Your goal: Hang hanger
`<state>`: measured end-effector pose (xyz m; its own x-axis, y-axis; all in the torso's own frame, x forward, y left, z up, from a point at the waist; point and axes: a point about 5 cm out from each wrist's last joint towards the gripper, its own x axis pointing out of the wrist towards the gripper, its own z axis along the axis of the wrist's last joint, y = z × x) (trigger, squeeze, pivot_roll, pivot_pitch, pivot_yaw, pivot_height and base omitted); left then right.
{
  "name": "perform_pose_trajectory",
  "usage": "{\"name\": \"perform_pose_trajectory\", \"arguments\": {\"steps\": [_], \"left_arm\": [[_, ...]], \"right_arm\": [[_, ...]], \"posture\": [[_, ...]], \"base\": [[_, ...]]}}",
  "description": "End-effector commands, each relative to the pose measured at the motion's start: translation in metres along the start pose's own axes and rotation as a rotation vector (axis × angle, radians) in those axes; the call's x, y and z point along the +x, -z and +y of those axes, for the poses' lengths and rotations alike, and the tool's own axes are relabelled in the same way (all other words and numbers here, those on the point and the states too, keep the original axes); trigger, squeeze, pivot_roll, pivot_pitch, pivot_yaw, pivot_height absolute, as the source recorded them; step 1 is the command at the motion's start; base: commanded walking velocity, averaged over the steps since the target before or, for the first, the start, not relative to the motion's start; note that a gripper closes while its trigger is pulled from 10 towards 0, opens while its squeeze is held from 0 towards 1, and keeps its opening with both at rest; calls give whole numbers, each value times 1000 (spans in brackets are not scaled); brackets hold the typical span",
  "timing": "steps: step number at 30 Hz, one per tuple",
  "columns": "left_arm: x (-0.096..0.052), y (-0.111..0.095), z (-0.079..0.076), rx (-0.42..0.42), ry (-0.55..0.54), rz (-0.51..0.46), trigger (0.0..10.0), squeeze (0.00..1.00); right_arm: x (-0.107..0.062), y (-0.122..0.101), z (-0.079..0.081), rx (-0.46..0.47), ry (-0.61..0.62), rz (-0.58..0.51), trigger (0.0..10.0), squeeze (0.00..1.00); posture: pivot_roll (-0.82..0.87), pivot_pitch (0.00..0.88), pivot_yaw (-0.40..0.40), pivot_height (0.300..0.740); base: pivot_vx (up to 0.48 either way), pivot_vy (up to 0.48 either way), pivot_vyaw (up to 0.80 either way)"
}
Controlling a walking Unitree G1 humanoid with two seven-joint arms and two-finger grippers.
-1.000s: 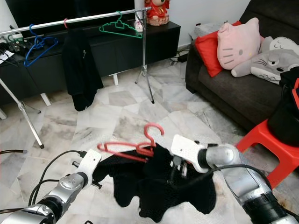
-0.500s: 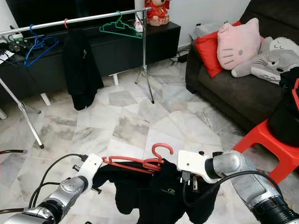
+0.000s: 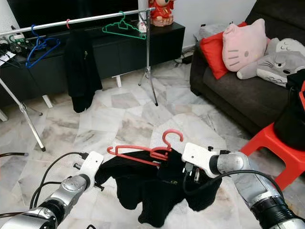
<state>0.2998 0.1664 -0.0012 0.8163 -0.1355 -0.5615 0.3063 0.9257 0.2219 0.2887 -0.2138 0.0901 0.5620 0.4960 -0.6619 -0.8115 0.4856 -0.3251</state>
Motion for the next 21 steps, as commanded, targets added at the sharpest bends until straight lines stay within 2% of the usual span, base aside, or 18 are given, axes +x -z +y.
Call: {"name": "perform_pose_trajectory", "arguments": {"steps": [1, 3, 4, 5, 7, 9, 11, 12, 13, 15, 16, 17, 19, 21], "left_arm": [[-6, 13, 26, -63, -115, 63, 10000, 0], [-6, 12, 29, -83, -123, 61, 10000, 0], [-6, 11, 31, -98, -126, 60, 10000, 0], [-6, 11, 32, -105, -128, 59, 10000, 0], [-6, 11, 32, -109, -128, 59, 10000, 0], [-7, 10, 34, -119, -133, 57, 10000, 0], [-7, 10, 35, -126, -131, 57, 10000, 0], [-6, 10, 34, -123, -124, 57, 10000, 0], [-6, 9, 34, -122, -122, 57, 10000, 0], [-6, 9, 34, -117, -113, 57, 10000, 0], [-6, 8, 33, -108, -101, 56, 10000, 0], [-6, 8, 33, -97, -97, 56, 10000, 0], [-6, 7, 33, -88, -98, 57, 10000, 0], [-6, 7, 34, -81, -98, 59, 10000, 0]], "right_arm": [[-21, 6, -19, 143, 148, -93, 0, 0], [-24, 0, -17, 185, 144, -201, 0, 0], [-29, -8, -14, 229, 118, -320, 0, 0], [-32, -10, -12, 257, 106, -369, 0, 0], [-33, -10, -12, 253, 109, -373, 0, 0], [-41, -15, -9, 303, 81, -463, 0, 0], [-53, -18, 2, 367, -40, -565, 0, 0], [-55, -16, 5, 388, -74, -573, 0, 0], [-55, -16, 6, 395, -80, -575, 0, 0], [-57, -11, 18, 361, -173, -533, 0, 0], [-58, 0, 33, 294, -279, -418, 0, 0], [-60, 9, 39, 244, -330, -328, 0, 0], [-62, 17, 42, 219, -359, -264, 0, 0], [-69, 25, 37, 197, -355, -191, 0, 0]], "posture": [[-157, 9, -9, 727], [-159, 11, -7, 727], [-162, 11, -6, 727], [-162, 11, -6, 727], [-163, 10, -5, 727], [-161, 10, -4, 727], [-166, 10, -2, 727], [-164, 11, 0, 727], [-164, 11, 0, 727], [-164, 12, 2, 727], [-164, 11, 3, 727], [-165, 13, 4, 727], [-167, 13, 6, 727], [-168, 13, 6, 727]], "base": [[0, 0, 0], [0, 0, 0], [0, 0, 0], [0, 0, 0], [0, 0, 0], [0, 0, 0], [0, 0, 0], [0, 0, 0], [0, 0, 0], [0, 0, 0], [0, 0, 0], [0, 0, 0], [0, 0, 0], [0, 0, 0]]}}
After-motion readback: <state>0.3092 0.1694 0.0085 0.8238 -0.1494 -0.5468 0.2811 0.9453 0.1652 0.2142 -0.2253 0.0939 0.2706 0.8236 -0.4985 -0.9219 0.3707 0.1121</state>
